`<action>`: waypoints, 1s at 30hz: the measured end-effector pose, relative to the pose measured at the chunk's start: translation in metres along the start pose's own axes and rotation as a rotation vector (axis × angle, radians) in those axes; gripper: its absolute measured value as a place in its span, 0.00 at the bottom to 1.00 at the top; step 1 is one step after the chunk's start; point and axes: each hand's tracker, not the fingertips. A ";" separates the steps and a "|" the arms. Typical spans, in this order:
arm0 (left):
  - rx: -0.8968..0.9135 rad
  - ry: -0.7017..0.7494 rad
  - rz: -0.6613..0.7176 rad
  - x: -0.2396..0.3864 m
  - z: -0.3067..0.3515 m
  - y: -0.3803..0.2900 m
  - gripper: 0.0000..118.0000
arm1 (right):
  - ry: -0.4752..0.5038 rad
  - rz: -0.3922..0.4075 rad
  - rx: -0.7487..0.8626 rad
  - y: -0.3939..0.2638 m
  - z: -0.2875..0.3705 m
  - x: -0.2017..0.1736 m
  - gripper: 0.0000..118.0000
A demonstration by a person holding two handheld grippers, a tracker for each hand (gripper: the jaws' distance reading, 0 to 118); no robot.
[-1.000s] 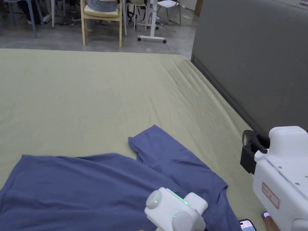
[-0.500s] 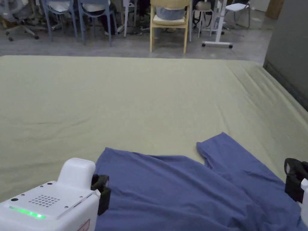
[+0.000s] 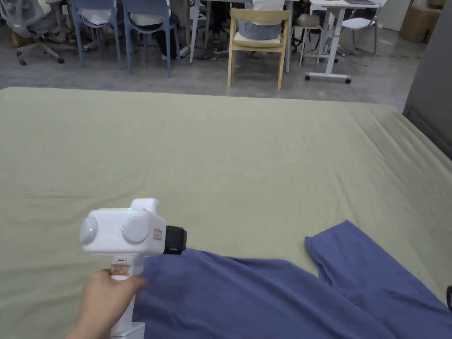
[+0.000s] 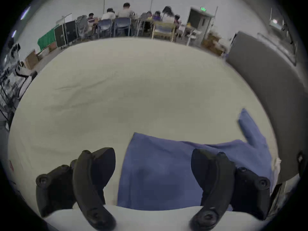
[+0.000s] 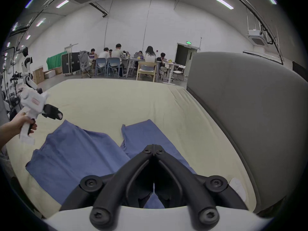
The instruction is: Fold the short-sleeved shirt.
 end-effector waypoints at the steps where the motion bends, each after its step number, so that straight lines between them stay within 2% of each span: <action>1: -0.049 0.010 -0.007 0.000 -0.018 0.001 0.87 | 0.001 -0.004 -0.013 -0.002 -0.006 0.001 0.02; 4: -0.195 0.018 -0.063 0.003 -0.063 -0.016 0.85 | -0.010 -0.011 -0.054 -0.010 -0.022 0.003 0.02; 6: -0.032 0.067 -0.106 0.012 -0.045 -0.030 0.84 | -0.008 -0.008 -0.071 -0.015 -0.032 0.004 0.02; 8: -0.049 0.040 -0.088 0.016 -0.043 -0.033 0.66 | -0.009 -0.004 -0.089 -0.020 -0.038 0.003 0.02; 9: -0.032 0.036 -0.098 0.016 -0.037 -0.034 0.45 | -0.002 -0.006 -0.098 -0.022 -0.041 0.002 0.02; 10: -0.031 0.033 -0.109 0.015 -0.032 -0.033 0.00 | 0.006 -0.008 -0.104 -0.023 -0.044 0.002 0.02; 11: -0.030 0.017 -0.125 0.013 -0.028 -0.031 0.00 | 0.011 -0.013 -0.110 -0.025 -0.046 0.001 0.02; 13: -0.066 -0.087 -0.056 0.009 -0.017 -0.031 0.00 | 0.062 -0.040 -0.125 -0.027 -0.050 0.002 0.02; 16: 0.031 -0.089 -0.065 0.008 0.018 -0.039 0.00 | 0.156 -0.140 -0.121 -0.019 -0.056 0.010 0.02; 17: 0.055 -0.082 -0.083 0.010 0.033 -0.040 0.00 | 0.165 -0.168 -0.102 -0.011 -0.060 0.015 0.17; 19: 0.109 -0.096 -0.116 0.012 0.067 -0.044 0.00 | 0.147 -0.195 -0.099 0.008 -0.076 0.028 1.00; 20: 0.139 -0.111 -0.121 0.014 0.082 -0.047 0.00 | 0.171 -0.221 -0.157 0.018 -0.096 0.035 1.00; 21: 0.167 -0.122 -0.105 0.015 0.094 -0.050 0.00 | 0.256 -0.238 -0.254 0.025 -0.121 0.043 1.00; 22: 0.188 -0.134 -0.095 0.012 0.101 -0.052 0.00 | 0.301 -0.274 -0.197 0.026 -0.133 0.052 1.00; 24: 0.202 -0.131 -0.081 0.013 0.110 -0.058 0.00 | 0.261 -0.279 -0.356 0.030 -0.179 0.062 1.00; 25: 0.205 -0.126 -0.079 0.013 0.113 -0.060 0.00 | 0.201 -0.253 -0.386 0.033 -0.206 0.056 1.00; 28: 0.197 -0.110 -0.065 0.021 0.116 -0.065 0.00 | 0.024 -0.125 -0.591 0.018 -0.274 0.058 1.00; 29: 0.189 -0.113 -0.060 0.021 0.114 -0.066 0.00 | 0.000 -0.077 -0.668 0.006 -0.304 0.059 1.00; 30: 0.178 -0.111 -0.051 0.020 0.110 -0.067 0.00 | -0.014 -0.052 -0.721 -0.005 -0.315 0.057 0.95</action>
